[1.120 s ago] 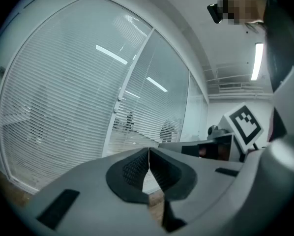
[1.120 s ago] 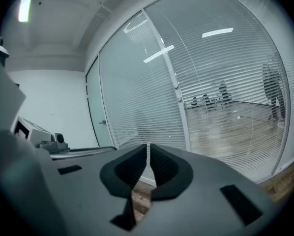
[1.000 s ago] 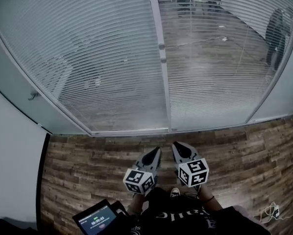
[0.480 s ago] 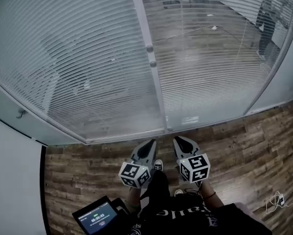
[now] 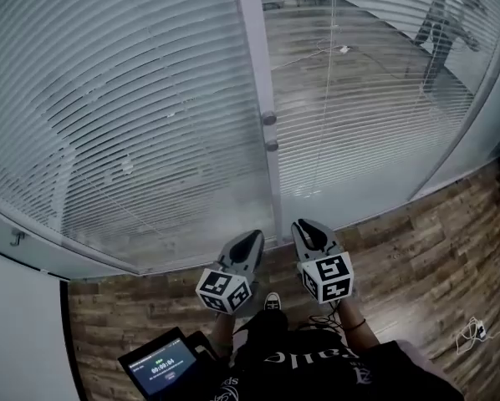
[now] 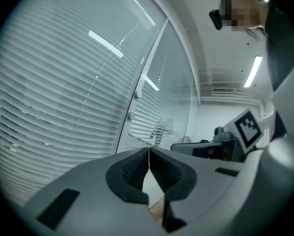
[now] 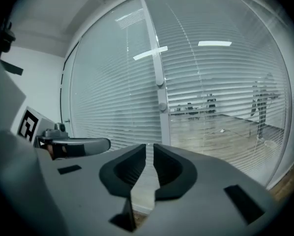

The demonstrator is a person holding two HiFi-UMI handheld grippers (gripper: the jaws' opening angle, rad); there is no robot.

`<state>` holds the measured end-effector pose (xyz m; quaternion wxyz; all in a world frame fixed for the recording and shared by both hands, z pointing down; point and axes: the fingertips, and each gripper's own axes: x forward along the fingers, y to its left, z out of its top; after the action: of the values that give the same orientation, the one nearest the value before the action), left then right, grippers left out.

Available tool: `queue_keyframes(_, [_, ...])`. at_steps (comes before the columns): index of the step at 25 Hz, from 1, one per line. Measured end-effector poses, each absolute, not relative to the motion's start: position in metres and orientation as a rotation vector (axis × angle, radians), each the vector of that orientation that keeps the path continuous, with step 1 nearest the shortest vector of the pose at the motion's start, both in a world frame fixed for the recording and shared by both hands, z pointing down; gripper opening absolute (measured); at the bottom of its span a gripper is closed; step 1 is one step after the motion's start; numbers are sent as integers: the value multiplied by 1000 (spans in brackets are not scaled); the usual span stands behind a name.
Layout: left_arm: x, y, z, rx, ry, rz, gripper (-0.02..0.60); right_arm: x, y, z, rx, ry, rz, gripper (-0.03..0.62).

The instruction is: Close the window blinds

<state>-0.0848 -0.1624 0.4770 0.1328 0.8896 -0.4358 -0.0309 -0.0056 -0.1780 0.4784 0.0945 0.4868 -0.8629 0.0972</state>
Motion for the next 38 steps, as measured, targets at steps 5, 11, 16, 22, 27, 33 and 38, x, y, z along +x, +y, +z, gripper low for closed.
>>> queue_keyframes(5, [-122, -211, 484, 2600, -1207, -76, 5, -36, -243, 461, 1519, -2545, 204, 47])
queue_keyframes(11, [-132, -249, 492, 2601, -1134, -64, 5, -56, -305, 429, 1569, -2469, -49, 104])
queue_keyframes(16, [-128, -258, 501, 2606, -1086, -68, 5, -65, -337, 424, 1538, -2197, -432, 106])
queue_keyframes(22, [-130, -271, 494, 2600, -1094, -62, 5, -68, -363, 411, 1532, -1993, -664, 109])
queue_keyframes(27, [-138, -277, 492, 2584, -1133, -78, 5, -71, -362, 412, 1493, -1907, -766, 139])
queue_keyframes(33, [-133, -277, 494, 2576, -1144, -82, 5, -71, -374, 412, 1473, -1947, -699, 138])
queue_keyframes(38, [-135, -274, 497, 2563, -1163, -72, 5, -62, -377, 407, 1717, -2290, -185, 135])
